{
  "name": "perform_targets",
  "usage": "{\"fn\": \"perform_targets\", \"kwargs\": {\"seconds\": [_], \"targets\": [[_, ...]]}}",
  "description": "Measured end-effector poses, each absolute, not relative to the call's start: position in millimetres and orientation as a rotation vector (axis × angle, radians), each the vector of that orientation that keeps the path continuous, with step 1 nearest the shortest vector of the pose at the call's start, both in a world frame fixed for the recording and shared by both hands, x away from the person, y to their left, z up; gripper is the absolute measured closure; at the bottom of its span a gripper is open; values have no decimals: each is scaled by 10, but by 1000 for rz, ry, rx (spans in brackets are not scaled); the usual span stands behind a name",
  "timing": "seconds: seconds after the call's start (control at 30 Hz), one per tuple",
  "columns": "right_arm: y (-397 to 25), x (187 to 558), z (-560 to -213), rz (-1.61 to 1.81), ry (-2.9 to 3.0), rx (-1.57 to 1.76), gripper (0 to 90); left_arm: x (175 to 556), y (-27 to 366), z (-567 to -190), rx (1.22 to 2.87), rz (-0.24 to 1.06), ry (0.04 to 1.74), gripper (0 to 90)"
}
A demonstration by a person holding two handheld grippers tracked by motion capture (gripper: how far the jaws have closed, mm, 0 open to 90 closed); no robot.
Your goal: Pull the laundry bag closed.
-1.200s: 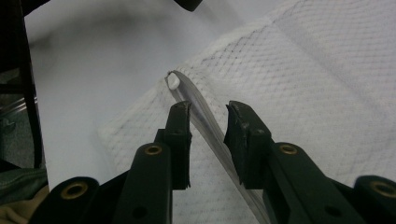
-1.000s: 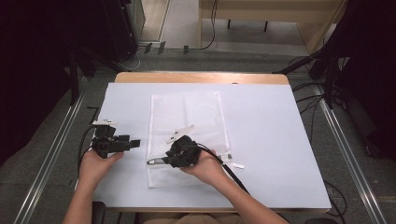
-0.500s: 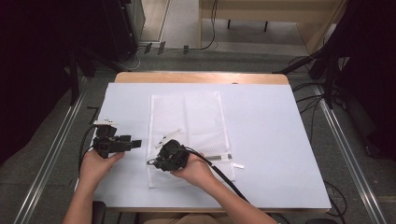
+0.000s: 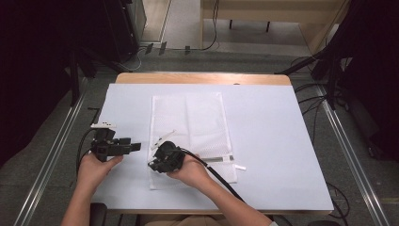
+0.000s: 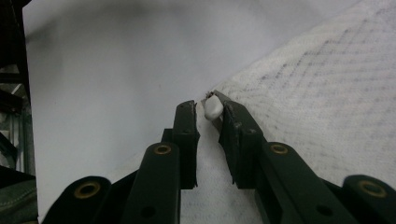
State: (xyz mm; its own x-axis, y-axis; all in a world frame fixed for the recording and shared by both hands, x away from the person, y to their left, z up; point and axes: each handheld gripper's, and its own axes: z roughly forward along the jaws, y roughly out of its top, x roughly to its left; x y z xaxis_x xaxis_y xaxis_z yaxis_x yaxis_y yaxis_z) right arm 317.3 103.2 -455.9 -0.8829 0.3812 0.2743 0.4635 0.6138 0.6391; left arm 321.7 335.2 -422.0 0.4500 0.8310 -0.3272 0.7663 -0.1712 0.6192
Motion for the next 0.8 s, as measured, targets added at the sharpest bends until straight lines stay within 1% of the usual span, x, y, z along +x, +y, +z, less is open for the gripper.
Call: {"fn": "perform_targets", "kwargs": {"seconds": [0.27,0.3,0.33,0.43,0.53,0.63,0.8], "targets": [[1156,3205,-4616,-1117,-2728,-732,790,3217,3361,-4218,1947,100,1342,374],[1163,3213,-4615,-1114,-2718,-746,801,3219,3362,-4217,1935,88,1349,374],[1162,3223,-4616,-1112,-2724,-747,834,3221,3370,-4215,1931,79,1351,380],[1149,3230,-4606,-1102,-2742,-744,874,3213,3373,-4218,1928,97,1346,400],[1131,3237,-4584,-1114,-2742,-742,877,3213,3377,-4223,1927,90,1344,414],[1067,3292,-4517,-1177,-2724,-755,877,3211,3369,-4215,1935,48,1333,460],[996,3345,-4419,-1228,-2719,-764,876,3205,3324,-4217,1964,26,1301,465]]}}
